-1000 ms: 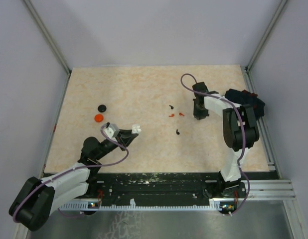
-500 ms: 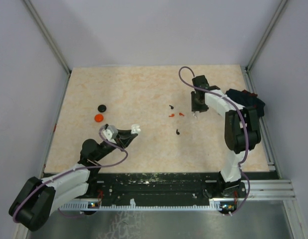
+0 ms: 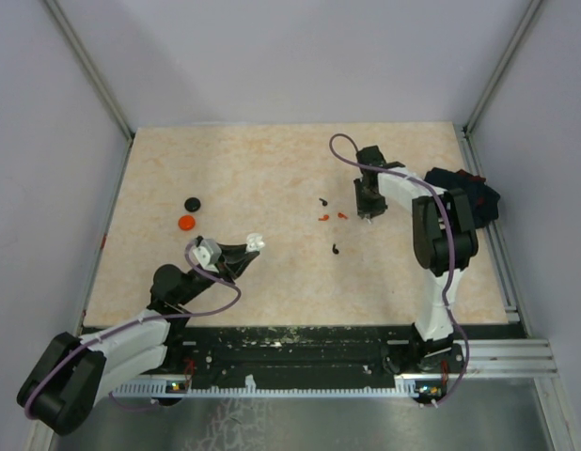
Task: Insert the wireless bluetooth earbuds into the charging case
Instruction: Pick up the earbud from the center of the board, then place the earbud in the charging case.
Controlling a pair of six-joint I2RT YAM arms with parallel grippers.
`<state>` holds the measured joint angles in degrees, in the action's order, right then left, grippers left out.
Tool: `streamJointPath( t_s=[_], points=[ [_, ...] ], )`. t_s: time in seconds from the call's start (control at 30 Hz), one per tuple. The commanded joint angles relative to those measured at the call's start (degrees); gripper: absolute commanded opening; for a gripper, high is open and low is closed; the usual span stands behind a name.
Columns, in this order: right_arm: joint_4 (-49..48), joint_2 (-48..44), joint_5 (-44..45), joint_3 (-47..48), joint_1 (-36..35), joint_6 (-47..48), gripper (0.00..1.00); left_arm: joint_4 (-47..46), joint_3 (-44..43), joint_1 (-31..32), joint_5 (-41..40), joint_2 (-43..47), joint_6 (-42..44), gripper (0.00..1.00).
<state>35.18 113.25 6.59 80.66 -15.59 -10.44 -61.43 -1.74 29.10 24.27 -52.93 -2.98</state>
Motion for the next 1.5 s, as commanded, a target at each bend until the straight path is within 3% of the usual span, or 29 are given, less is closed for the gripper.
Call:
streamJointPath(
  t_s=[0.0, 0.37, 0.5, 0.67, 1.0, 1.47],
  points=[
    [-0.98, 0.24, -0.75, 2.26, -0.44, 0.77, 0.3, -2.99, 1.03, -0.36, 0.16, -0.65, 0.45, 0.02],
    [-0.36, 2.24, -0.24, 1.82, -0.44, 0.68, 0.23, -2.79, 1.05, -0.36, 0.46, -0.61, 1.14, 0.02],
    [-0.21, 2.24, 0.0, 1.58, -0.44, 0.56, 0.15, -2.93, 0.95, -0.36, 1.18, -0.84, 1.04, 0.02],
    [-1.61, -0.8, 1.29, -0.4, -1.26, -0.5, 0.13, -4.08, 0.87, -0.32, 1.42, -1.51, 1.37, 0.02],
    [-9.56, -13.39, 0.26, -8.24, -5.87, -5.53, 0.11, -8.83, 0.15, -0.34, 2.86, -2.38, -0.94, 0.02],
    [-29.99, -38.42, -6.45, -21.98, -16.4, -11.77, 0.08, -20.62, -2.0, -0.36, 4.34, -6.31, -3.25, 0.02]
  ],
)
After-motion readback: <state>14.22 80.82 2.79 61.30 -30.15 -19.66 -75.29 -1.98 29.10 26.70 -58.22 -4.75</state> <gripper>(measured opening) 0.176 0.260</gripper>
